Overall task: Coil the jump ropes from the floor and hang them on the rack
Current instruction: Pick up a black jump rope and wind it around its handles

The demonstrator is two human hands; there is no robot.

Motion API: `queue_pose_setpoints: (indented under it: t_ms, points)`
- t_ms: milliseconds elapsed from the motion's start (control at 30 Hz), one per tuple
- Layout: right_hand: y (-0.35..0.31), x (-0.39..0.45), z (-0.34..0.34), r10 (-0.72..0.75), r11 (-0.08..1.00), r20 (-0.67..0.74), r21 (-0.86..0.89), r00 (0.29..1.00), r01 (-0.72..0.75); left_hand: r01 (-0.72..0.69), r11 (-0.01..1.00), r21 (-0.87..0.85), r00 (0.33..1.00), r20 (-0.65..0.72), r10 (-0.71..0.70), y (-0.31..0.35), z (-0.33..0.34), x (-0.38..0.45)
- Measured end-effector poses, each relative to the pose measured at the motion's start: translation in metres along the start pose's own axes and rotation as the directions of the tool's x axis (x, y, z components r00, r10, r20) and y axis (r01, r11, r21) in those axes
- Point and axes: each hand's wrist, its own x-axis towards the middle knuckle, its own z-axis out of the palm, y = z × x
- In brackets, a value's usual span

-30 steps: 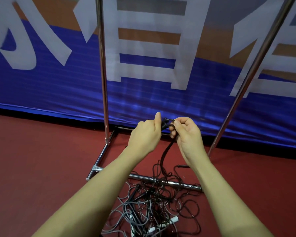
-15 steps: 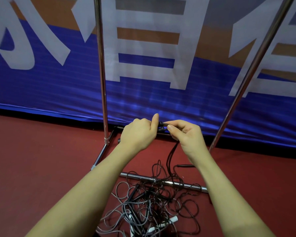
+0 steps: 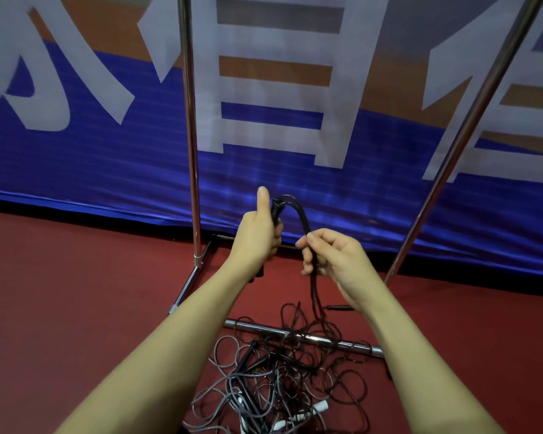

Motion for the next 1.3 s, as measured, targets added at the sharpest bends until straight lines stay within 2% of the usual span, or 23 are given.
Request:
queue_pose_setpoints:
  t_ms: [100,167,233,400,567,800,967,1067,1133,1300]
  points:
    - [0.003,-0.001,0.004,0.062,0.996,0.028,0.059,0.998,-0.064,0.103,0.969,-0.226,0.994,0.052,-0.094,0.003,-0.001,-0.001]
    - [0.003,-0.002,0.007,0.099,0.991,0.023,0.089,0.995,-0.101,0.129,0.940,-0.316,0.989,0.104,-0.101,0.007,-0.001,-0.004]
    - [0.001,-0.002,0.007,0.111,0.991,0.033,0.075,0.993,-0.113,0.100,0.939,-0.329,0.992,0.109,-0.068,0.010,-0.002,-0.006]
    - [-0.005,-0.005,0.007,0.116,0.993,0.086,0.021,0.989,-0.119,0.010,0.953,-0.303,1.000,-0.011,-0.014,0.009,0.000,-0.001]
    - [-0.002,-0.004,0.009,0.146,0.989,0.030,-0.045,0.989,-0.144,-0.047,0.927,-0.372,0.991,-0.132,-0.003,0.013,-0.001,0.002]
    - [0.005,0.001,0.012,0.085,0.996,-0.072,-0.027,0.994,-0.087,-0.081,0.880,-0.468,0.987,-0.163,0.004,0.011,-0.006,0.013]
    - [0.015,0.007,0.016,0.088,0.978,-0.117,-0.176,0.989,-0.108,-0.086,0.780,-0.620,0.991,-0.130,0.006,0.008,-0.002,0.017]
    - [0.016,0.008,0.016,0.043,0.964,-0.120,-0.256,0.992,-0.072,-0.034,0.686,-0.727,0.998,-0.065,-0.020,0.009,0.002,0.016]
    - [0.016,0.007,0.016,0.028,0.957,-0.116,-0.282,0.993,-0.060,-0.021,0.643,-0.765,0.996,-0.074,-0.054,0.010,0.002,0.015]
    - [0.020,0.012,0.016,-0.039,0.854,-0.103,-0.521,0.994,-0.020,-0.014,0.582,-0.813,0.993,-0.080,-0.088,0.008,0.003,0.014]
